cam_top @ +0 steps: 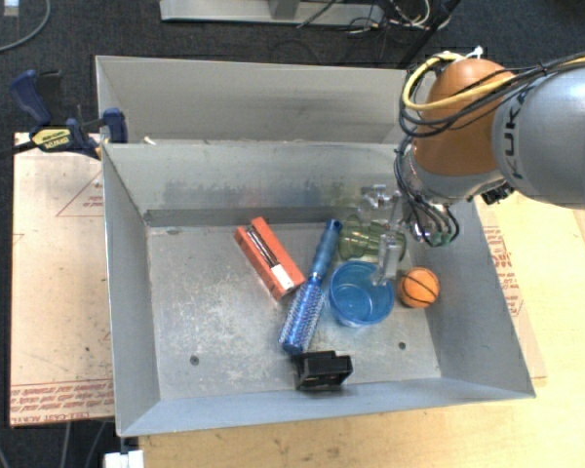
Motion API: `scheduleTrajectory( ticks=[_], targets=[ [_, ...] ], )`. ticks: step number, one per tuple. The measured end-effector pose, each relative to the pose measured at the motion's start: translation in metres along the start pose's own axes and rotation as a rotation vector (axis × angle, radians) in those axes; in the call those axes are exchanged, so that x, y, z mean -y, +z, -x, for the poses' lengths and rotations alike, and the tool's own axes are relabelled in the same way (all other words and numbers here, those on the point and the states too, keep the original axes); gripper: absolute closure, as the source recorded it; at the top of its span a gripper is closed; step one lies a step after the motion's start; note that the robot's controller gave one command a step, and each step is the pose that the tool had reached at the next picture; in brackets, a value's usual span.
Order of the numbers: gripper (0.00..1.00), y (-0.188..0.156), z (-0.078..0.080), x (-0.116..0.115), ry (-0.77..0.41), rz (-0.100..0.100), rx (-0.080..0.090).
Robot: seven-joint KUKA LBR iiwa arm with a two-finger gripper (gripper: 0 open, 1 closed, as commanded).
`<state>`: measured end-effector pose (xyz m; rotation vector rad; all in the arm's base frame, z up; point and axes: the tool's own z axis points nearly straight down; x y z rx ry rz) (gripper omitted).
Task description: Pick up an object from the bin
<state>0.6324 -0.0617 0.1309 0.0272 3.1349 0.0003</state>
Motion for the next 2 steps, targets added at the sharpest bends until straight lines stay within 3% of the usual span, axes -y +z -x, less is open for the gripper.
scheduleTrajectory(
  ticks=[1,2],
  targets=[
    [0.0,-0.005,-0.01,-0.001,0.155,0.001,0.004],
    [0.0,0.04,0.001,-0.003,0.059,-0.004,0.04]
  ],
)
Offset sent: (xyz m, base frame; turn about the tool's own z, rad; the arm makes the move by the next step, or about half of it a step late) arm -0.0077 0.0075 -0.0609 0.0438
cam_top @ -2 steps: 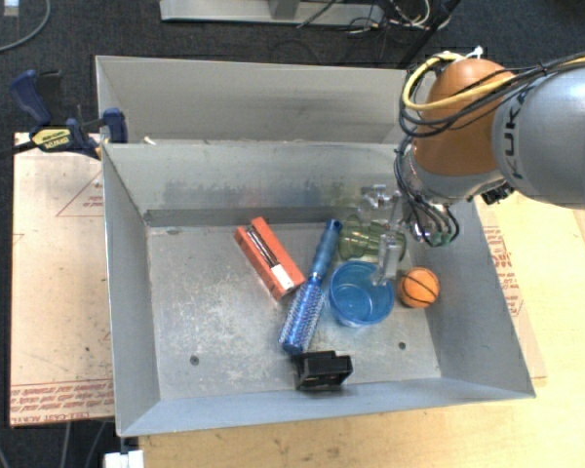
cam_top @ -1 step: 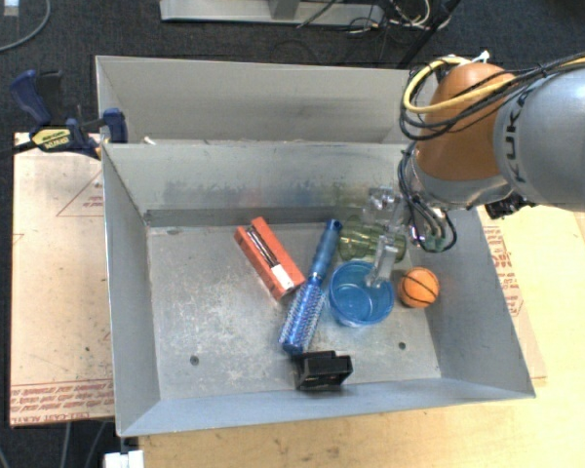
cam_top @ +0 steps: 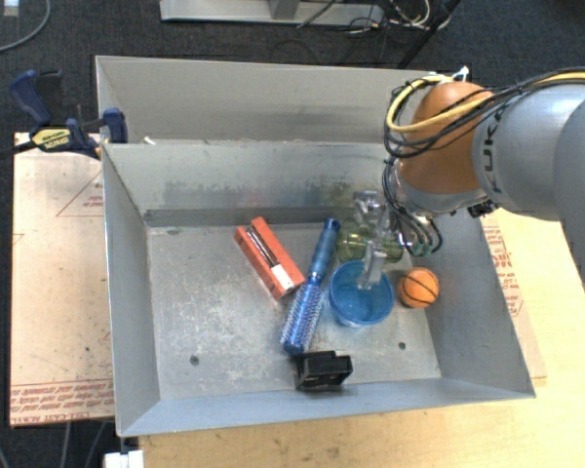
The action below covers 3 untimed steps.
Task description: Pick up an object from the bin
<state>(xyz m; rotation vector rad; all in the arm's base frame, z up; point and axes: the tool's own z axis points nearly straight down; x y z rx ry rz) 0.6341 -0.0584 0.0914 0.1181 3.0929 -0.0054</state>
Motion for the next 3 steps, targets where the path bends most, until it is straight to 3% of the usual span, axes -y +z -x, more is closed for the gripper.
scheduleTrajectory(
  ticks=[1,3],
  targets=[
    [1.0,-0.0161,-0.011,0.0008,0.001,0.003,-0.038],
    [1.0,-0.0183,-0.0117,0.0006,0.0,0.003,-0.04]
  ],
)
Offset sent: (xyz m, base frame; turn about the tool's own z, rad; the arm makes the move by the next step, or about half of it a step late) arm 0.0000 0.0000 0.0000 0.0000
